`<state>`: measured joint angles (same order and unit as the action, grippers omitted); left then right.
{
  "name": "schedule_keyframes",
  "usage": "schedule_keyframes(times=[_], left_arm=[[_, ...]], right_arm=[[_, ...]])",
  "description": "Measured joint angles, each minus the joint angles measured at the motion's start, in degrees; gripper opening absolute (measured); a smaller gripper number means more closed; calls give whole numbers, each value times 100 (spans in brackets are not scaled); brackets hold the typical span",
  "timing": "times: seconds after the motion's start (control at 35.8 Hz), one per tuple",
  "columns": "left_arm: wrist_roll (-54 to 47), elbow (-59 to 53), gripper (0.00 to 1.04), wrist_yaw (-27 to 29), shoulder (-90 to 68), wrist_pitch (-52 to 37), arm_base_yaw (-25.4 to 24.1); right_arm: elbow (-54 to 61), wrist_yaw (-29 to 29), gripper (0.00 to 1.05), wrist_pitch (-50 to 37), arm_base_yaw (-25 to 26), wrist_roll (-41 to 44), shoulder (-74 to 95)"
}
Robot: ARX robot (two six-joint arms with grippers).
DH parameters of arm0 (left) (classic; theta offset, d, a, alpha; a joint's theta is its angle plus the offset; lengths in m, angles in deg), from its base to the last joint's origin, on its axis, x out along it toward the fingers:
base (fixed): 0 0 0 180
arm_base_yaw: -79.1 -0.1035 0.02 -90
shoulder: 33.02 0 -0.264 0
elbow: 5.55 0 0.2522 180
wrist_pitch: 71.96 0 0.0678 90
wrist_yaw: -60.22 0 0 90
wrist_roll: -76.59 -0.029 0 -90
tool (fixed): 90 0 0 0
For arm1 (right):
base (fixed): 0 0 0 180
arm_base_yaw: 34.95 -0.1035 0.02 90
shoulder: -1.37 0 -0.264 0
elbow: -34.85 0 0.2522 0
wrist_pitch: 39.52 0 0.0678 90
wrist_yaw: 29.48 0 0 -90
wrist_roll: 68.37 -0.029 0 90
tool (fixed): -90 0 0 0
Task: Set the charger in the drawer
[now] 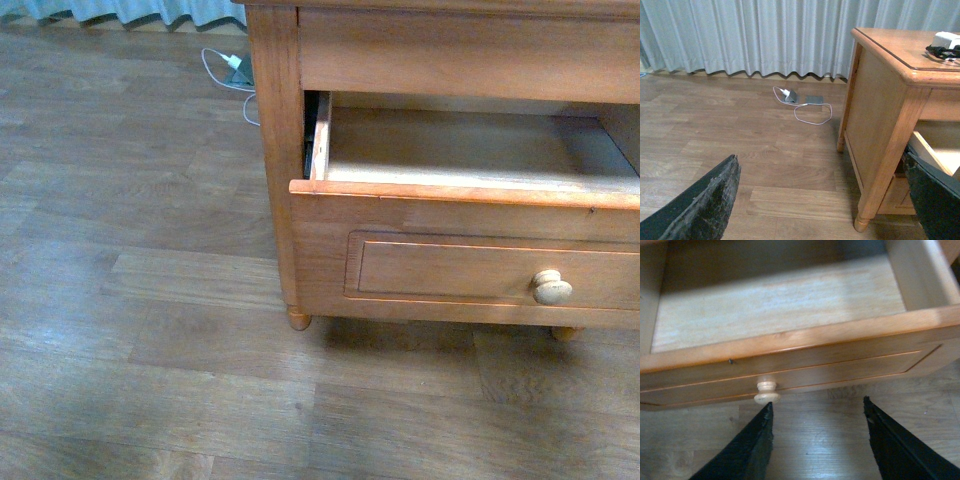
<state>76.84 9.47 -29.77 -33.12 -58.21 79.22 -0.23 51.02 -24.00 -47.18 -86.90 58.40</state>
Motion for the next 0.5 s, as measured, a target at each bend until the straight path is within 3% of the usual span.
schedule_keyframes(times=[0.17, 0.36, 0.5], left_arm=[[0, 0, 98, 0, 0, 0, 0], [0, 0, 98, 0, 0, 0, 0], [0, 0, 98, 0, 0, 0, 0]], right_arm=[[11, 960, 97, 605, 1200, 640, -1486], [179, 2000, 96, 669, 2350, 1132, -2468], [240, 2096, 96, 667, 2616, 1261, -2691]])
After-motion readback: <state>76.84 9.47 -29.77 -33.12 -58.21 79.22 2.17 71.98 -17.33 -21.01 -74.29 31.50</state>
